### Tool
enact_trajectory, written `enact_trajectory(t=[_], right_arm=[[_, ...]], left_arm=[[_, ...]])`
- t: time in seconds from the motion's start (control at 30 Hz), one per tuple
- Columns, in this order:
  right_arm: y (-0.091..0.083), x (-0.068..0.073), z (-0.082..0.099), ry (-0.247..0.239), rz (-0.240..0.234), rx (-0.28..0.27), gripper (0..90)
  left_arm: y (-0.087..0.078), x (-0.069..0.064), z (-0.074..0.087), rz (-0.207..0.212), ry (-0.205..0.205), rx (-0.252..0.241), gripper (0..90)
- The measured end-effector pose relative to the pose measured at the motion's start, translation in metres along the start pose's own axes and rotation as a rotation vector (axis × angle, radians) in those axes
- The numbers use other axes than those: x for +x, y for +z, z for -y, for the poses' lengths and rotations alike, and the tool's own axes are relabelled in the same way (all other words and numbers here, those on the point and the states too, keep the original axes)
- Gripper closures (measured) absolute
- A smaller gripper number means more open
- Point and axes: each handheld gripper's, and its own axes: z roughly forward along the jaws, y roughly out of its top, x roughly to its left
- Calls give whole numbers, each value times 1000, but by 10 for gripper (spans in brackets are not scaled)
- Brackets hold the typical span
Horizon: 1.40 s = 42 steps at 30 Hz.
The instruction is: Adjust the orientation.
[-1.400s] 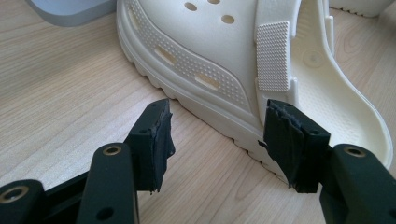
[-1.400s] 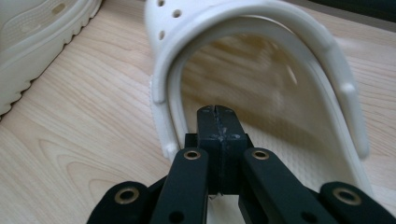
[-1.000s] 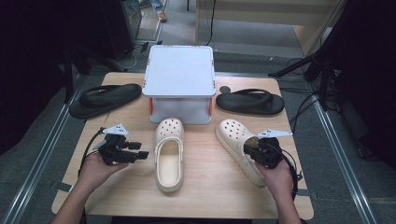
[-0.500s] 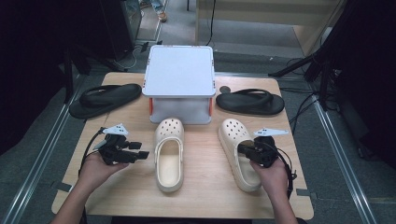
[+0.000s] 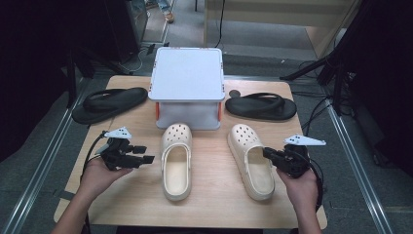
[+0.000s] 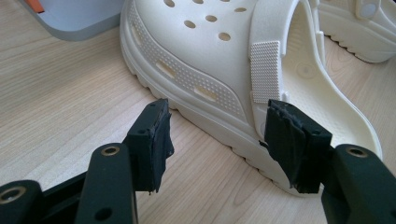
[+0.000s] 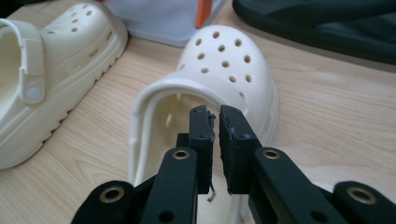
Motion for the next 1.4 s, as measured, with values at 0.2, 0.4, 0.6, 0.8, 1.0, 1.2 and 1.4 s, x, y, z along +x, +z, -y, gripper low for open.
enact_trajectory(t=[0.2, 0.4, 0.6, 0.8, 1.0, 1.2, 1.4], right_arm=[[2, -7, 5, 20, 28, 7, 700], [10, -9, 9, 31, 52, 32, 626], [26, -9, 9, 32, 61, 67, 620], [37, -11, 9, 44, 76, 95, 648], [37, -13, 9, 63, 75, 88, 702], [36, -12, 8, 62, 85, 88, 726], [35, -11, 5, 67, 95, 91, 757]], left_arm=[[1, -1, -2, 3, 4, 3, 414], [3, -1, -4, 5, 9, 3, 413], [3, -1, -5, 4, 8, 1, 413], [3, -1, -5, 2, 10, -1, 412], [4, -1, -5, -1, 9, 2, 412], [3, 0, -5, -2, 9, 2, 412], [4, 1, -5, -6, 0, -2, 413]])
